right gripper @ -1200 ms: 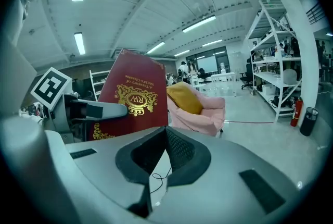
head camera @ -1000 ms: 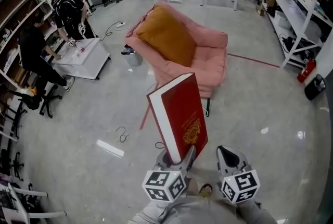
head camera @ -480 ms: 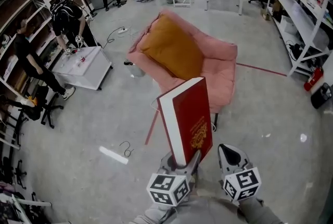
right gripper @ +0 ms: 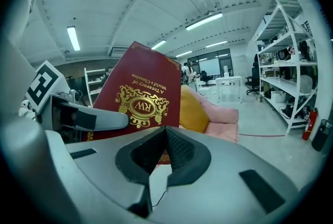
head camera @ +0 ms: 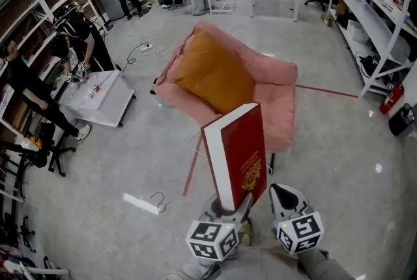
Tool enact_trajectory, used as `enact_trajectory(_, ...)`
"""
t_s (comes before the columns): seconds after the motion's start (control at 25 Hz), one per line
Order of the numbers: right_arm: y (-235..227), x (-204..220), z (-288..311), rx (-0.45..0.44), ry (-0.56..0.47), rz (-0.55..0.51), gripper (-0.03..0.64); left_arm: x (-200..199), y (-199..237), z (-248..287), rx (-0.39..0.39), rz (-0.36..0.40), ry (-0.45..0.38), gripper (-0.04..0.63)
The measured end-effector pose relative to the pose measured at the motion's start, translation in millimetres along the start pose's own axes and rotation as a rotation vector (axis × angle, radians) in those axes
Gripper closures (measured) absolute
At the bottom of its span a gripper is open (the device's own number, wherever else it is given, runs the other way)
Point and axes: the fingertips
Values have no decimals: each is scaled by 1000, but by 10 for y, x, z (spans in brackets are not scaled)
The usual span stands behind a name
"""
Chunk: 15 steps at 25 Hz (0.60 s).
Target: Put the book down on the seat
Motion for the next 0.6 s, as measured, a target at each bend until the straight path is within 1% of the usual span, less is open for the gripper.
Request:
enact_trajectory(0.12,-63,-23,85,18,6,9,612,-77,56,87,7,4,6,353)
enact_trajectory(0.36,-178,35,231,49,25,45,612,-132,229,255,1,-14,28,353)
enact_trajectory(0.6,-546,97,371,59,59,60,612,-216,229,607,-9,-20,45,353)
Point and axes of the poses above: the fingertips, and each gripper's own axes: z forward along the fingers, y to its left, x out of its underside, and after that the axes turned 11 degrees about -z, right-handed
